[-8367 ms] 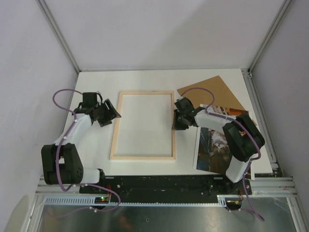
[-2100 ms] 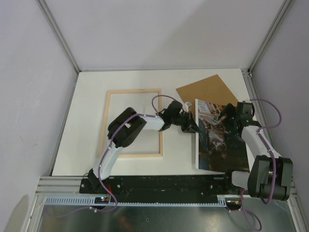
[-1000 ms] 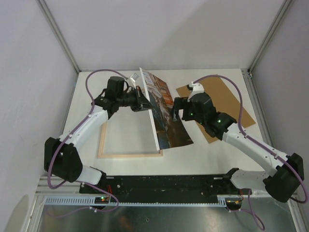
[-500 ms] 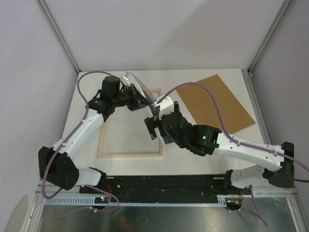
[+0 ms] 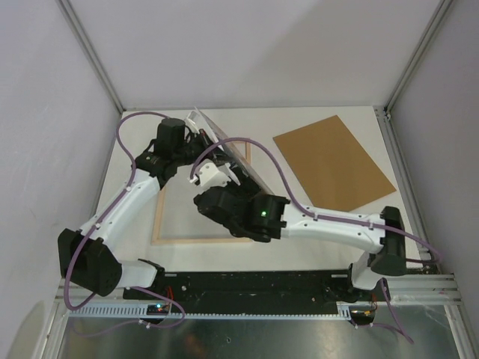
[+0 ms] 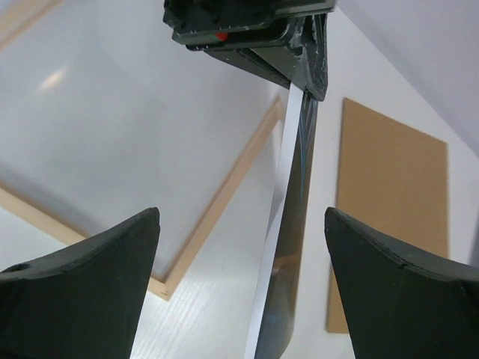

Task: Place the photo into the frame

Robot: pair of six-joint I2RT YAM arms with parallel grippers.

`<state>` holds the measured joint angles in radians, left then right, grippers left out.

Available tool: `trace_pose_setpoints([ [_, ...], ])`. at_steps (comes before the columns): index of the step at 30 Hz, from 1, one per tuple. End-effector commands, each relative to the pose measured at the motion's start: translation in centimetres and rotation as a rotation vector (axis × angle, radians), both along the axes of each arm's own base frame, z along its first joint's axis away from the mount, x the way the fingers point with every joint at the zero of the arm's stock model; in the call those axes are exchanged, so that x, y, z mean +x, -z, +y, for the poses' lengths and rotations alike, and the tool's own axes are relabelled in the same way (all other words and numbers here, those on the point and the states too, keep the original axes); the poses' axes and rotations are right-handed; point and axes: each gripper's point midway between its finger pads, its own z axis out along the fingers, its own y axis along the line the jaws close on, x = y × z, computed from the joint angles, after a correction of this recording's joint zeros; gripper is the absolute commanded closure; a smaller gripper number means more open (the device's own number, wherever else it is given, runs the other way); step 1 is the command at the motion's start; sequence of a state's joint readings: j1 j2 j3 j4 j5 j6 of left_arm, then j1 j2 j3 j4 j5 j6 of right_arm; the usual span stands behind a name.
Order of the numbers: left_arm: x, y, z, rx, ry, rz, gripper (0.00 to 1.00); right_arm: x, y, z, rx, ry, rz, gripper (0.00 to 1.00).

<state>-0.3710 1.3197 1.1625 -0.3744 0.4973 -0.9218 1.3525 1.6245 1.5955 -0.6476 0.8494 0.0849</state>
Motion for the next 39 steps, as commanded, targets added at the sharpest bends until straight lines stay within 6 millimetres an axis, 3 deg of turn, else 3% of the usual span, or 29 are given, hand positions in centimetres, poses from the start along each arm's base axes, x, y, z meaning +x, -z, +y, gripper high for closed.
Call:
trace_pose_setpoints([
  [1, -0.1, -3.5, 0.3, -0.04, -0.028, -0.066, 1.0, 1.0, -1.1, -1.4, -0.126, 0.074, -0.066, 0.07],
  [17, -0.6, -3.3, 0.2, -0.05, -0.024, -0.045, 1.0, 2.7, 0.6, -2.7, -0.32, 0.133, -0.066, 0.42],
  [26, -0.9, -3.7, 0.2, -0.055, -0.01, -0.055, 0.97, 3.1, 0.4, -2.9, -0.359, 0.144, -0.074, 0.89],
  [28, -0.8, -4.0, 0.2, -0.051, -0.008, -0.071, 0.85, 3.3, 0.0, -3.1, -0.359, 0.152, -0.079, 0.97],
  [31, -0.6, -4.7, 0.6, -0.036, -0.018, -0.116, 0.51, 3.6, -1.2, -3.4, -0.336, 0.163, -0.084, 1.0],
  [35, 0.8, -7.2, 2.2, -0.014, -0.069, -0.216, 0.13, 4.3, -2.8, -4.3, -0.291, 0.175, -0.072, 1.0],
  [37, 1.7, -9.2, 3.3, -0.013, -0.097, -0.274, 0.03, 4.8, -3.5, -4.7, -0.256, 0.176, -0.052, 1.0],
  [39, 2.5, -11.6, 4.6, -0.015, -0.133, -0.338, 0.01, 5.2, -4.3, -4.9, -0.209, 0.168, -0.025, 1.0],
])
